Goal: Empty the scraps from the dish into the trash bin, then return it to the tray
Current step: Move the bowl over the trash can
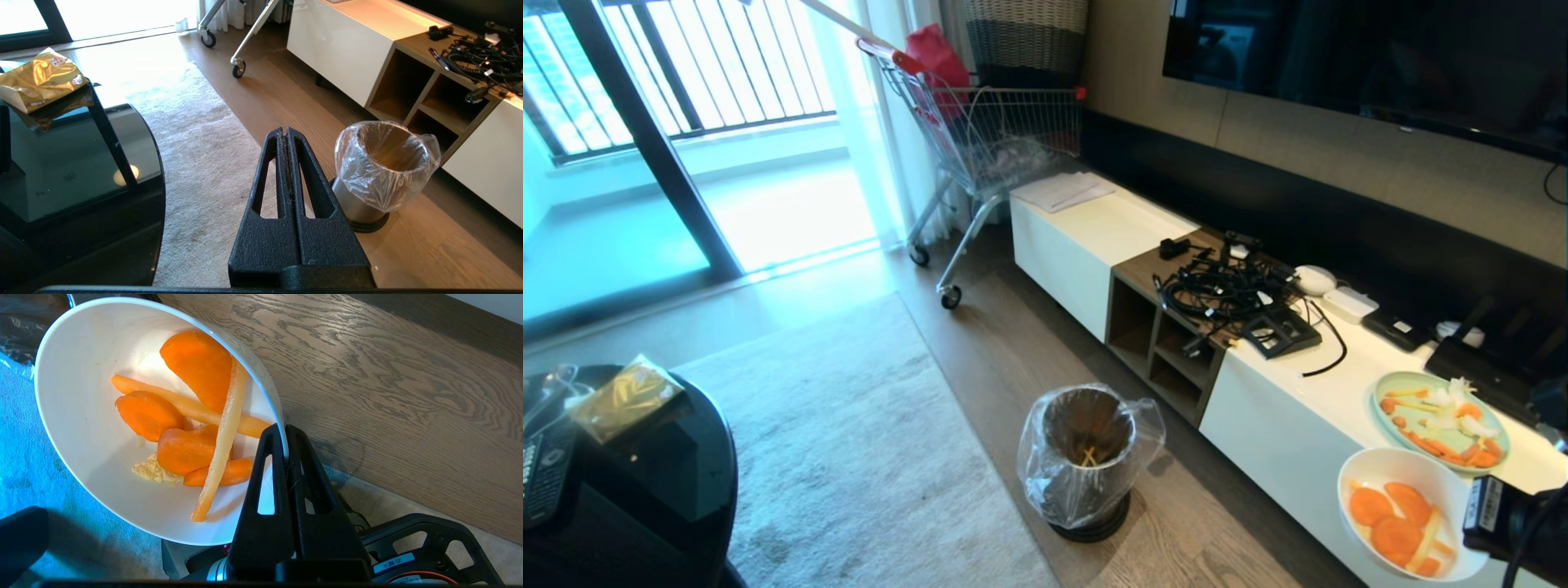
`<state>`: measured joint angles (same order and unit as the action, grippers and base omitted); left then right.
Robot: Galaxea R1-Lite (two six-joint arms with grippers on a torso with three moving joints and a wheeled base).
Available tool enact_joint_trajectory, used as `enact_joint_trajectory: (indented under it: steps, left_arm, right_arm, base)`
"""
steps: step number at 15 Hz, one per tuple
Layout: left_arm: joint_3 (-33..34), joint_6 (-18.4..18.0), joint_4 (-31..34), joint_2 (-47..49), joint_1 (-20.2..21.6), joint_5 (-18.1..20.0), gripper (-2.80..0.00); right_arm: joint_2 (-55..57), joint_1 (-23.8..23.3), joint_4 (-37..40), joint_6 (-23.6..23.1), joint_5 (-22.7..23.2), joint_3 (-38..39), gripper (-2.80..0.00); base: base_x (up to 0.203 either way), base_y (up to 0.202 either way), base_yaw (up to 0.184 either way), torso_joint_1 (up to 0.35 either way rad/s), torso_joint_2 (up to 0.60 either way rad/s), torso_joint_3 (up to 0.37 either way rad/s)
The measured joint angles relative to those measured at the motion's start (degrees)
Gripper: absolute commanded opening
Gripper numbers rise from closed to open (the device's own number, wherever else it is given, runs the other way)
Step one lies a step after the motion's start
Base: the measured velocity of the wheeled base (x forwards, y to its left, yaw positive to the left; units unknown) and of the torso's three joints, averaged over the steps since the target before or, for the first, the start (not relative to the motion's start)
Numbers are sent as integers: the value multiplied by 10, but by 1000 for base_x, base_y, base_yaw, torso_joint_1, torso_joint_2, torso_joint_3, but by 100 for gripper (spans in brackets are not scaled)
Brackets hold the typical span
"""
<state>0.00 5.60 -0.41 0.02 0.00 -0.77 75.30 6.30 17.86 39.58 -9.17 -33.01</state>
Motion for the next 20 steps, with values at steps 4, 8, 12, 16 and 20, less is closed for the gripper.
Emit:
enact_joint_trajectory:
  steps: [4, 8, 12, 16, 20]
  left_arm:
    - [0, 0, 0, 0, 0, 0, -280]
    - [0, 0, 0, 0, 0, 0, -280]
    - [0, 0, 0, 0, 0, 0, -280]
    - [0, 1, 0, 0, 0, 0, -280]
    - [0, 0, 0, 0, 0, 0, -280]
  right_arm:
    - [0, 0, 0, -13, 1, 1, -280]
    - [0, 0, 0, -19, 1, 1, -280]
    - [-1, 0, 0, -20, 1, 1, -280]
    - [-3, 0, -1, -21, 1, -3, -280]
    - [-5, 0, -1, -21, 0, -5, -280]
  base:
    - [0, 0, 0, 0, 0, 0]
    - [0, 0, 0, 2, -1, -38]
    - [0, 0, 0, 5, -1, -172]
    - [0, 0, 0, 3, 2, -193]
    - [0, 0, 0, 1, 3, -198]
